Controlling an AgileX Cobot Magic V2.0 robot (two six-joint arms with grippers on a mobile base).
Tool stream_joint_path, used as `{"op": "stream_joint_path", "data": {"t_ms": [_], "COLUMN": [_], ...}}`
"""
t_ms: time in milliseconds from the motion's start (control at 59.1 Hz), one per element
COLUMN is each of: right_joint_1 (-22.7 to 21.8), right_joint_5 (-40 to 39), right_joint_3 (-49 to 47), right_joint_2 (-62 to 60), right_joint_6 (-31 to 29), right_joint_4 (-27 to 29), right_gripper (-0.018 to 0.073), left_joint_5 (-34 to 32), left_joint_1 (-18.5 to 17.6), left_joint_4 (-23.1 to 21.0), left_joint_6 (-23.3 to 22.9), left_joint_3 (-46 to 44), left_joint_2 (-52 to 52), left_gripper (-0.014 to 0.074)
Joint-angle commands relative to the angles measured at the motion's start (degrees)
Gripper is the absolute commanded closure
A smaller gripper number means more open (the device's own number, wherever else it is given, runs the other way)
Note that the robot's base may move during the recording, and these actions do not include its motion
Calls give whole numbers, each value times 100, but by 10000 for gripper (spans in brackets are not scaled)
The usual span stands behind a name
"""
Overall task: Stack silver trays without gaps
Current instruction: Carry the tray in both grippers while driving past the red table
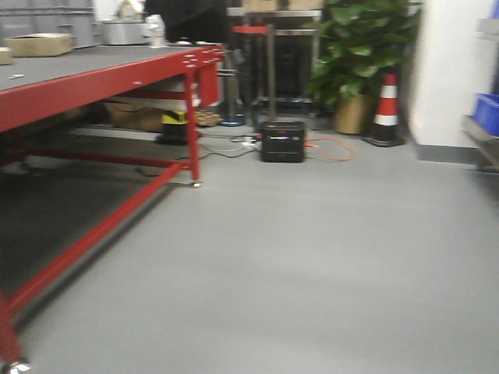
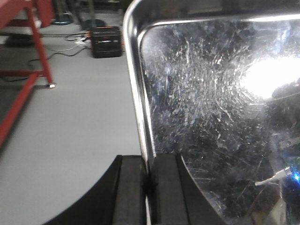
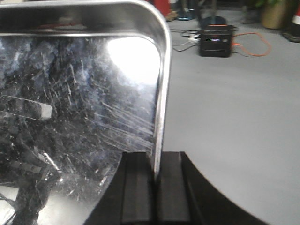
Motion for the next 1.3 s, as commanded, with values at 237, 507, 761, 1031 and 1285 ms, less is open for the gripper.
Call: {"op": "stream_joint_path", "data": {"t_ms": [237,507,761,1031,1285], "right_joint_1": [78,78,78,78,78], "right_joint_5": [-340,-340,-340,-340,-340], "right_joint_3": [-14,-14,-14,-14,-14], "right_joint_2": [-56,-56,-56,-56,-56], "right_joint_6": [-111,-111,-111,-111,-111], "right_joint_4": [155,155,155,155,155], "right_gripper": [628,628,628,628,628], "left_joint_5": [-442,-442,-442,-442,-442], "left_joint_1": [-95,-95,-95,-95,-95], "left_joint_4": [-123,-123,-123,-123,-123], "left_joint_6": [44,44,44,44,44], "left_joint_3": [-65,-65,-65,-65,-65], "left_joint_2": [-76,-76,-76,-76,-76], "left_gripper": [603,603,603,603,603]}}
